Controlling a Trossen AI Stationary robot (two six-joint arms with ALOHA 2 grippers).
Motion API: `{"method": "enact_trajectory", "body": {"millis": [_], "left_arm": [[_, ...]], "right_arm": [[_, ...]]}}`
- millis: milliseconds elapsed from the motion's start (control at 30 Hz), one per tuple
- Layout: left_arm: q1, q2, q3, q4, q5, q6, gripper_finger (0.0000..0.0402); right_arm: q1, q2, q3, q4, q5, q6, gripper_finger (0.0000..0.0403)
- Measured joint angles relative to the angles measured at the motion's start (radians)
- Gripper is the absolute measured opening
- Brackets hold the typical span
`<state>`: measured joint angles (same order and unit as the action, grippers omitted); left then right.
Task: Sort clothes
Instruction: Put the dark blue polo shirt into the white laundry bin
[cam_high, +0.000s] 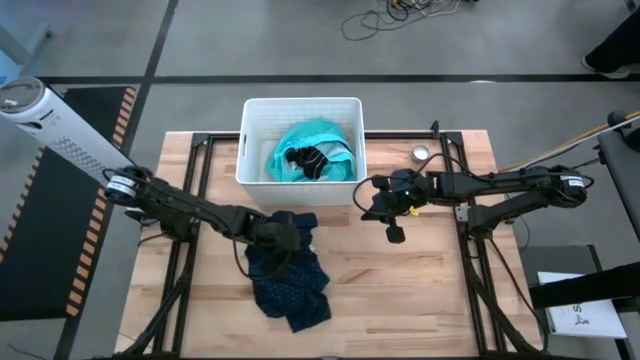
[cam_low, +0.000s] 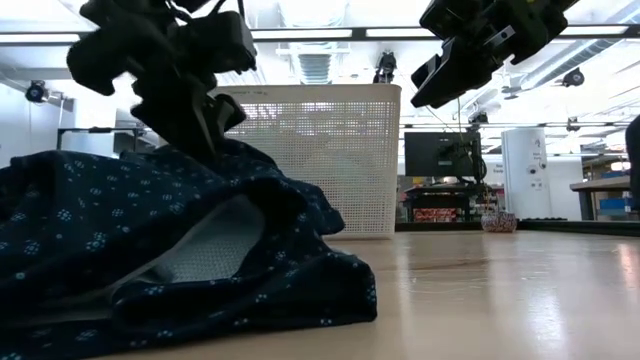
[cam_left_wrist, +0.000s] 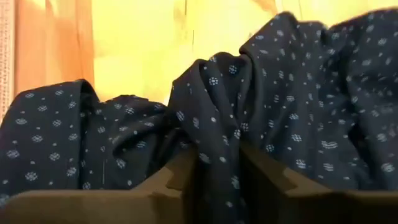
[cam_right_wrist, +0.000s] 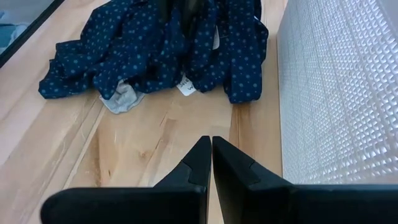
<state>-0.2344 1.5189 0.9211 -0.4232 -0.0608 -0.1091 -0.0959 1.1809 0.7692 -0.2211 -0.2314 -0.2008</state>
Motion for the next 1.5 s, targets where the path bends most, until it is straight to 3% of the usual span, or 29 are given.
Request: {"method": "enact_trajectory", "body": {"millis": [333, 533, 1000, 1167, 1367, 1500], "left_arm": [[-0.022, -0.101, 0.001, -0.119, 0.016, -0.145, 0.0219], [-0.021, -0.042, -0.001, -0.226, -0.019, -0.195, 0.0235], [-0.019, 0.197, 0.004, -0.072, -0.027, -0.165, 0.0187], [-0.019, 0.234, 0.009, -0.06, -0.036, -0.166, 0.0128], [-0.019, 0.186, 0.001, -0.053, -0.063, -0.155, 0.0017], [-0.019, 0.128, -0.005, -0.071, -0.1, -0.16, 0.0013]], "right_arm": [[0.0, 0.0, 0.0, 0.001, 0.0, 0.0, 0.0], [0.0, 0.0, 0.0, 0.001, -0.001, 0.0, 0.0], [0.0, 0.0, 0.0, 0.001, -0.002, 0.0, 0.0], [0.0, 0.0, 0.0, 0.001, -0.003, 0.0, 0.0], [0.0, 0.0, 0.0, 0.001, -0.003, -0.001, 0.0], [0.0, 0.0, 0.0, 0.002, -0.003, 0.0, 0.0]]}}
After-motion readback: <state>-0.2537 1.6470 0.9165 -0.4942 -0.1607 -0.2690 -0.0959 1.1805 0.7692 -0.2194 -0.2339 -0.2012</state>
